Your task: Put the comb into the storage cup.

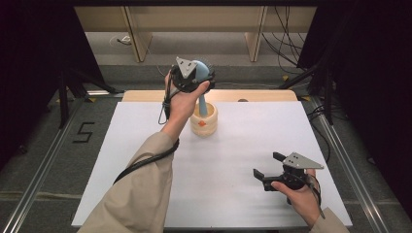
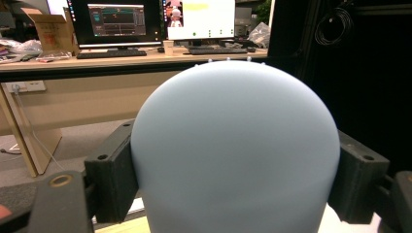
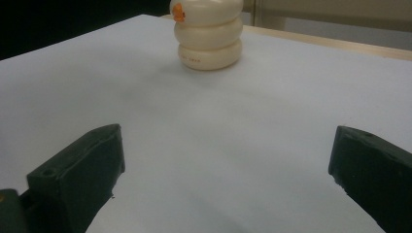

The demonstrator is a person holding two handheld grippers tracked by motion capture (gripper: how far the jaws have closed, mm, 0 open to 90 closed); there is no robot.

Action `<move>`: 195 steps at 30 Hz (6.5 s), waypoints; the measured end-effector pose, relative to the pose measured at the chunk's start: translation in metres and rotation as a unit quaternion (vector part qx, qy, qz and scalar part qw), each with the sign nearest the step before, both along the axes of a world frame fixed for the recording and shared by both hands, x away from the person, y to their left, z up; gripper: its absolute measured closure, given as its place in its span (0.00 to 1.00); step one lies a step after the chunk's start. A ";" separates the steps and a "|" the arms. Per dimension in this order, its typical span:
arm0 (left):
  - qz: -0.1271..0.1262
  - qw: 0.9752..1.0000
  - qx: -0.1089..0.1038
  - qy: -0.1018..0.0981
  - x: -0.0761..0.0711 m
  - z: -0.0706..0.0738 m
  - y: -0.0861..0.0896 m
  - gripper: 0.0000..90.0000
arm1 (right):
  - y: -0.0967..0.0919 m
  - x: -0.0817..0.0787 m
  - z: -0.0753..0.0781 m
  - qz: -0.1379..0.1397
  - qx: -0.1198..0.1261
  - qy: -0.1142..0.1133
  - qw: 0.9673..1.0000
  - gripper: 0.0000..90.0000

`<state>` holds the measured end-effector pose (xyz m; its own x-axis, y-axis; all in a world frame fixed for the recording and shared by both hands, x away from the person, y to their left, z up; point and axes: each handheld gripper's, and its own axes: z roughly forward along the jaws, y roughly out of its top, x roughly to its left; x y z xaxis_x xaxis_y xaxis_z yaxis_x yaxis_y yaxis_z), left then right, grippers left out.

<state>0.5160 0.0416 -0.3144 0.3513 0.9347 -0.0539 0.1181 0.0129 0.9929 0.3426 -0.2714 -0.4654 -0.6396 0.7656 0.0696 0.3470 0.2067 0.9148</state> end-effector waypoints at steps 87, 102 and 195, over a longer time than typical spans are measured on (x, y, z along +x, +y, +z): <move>-0.003 1.000 -0.002 0.015 0.009 -0.021 -0.003 0.22 | 0.000 0.000 -0.001 0.001 0.000 0.000 1.000 0.01; -0.007 1.000 0.000 0.018 0.010 -0.027 -0.005 0.22 | 0.000 0.000 0.000 0.001 0.000 0.000 1.000 0.01; -0.011 1.000 -0.003 0.026 0.016 -0.057 -0.009 0.22 | 0.001 0.000 -0.001 0.001 0.001 0.001 1.000 0.01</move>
<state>0.5319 0.0330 -0.3714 0.3687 0.9263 -0.0779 0.1694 0.0154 0.9854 0.3430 -0.2709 -0.4662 -0.6406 0.7646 0.0716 0.3479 0.2058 0.9147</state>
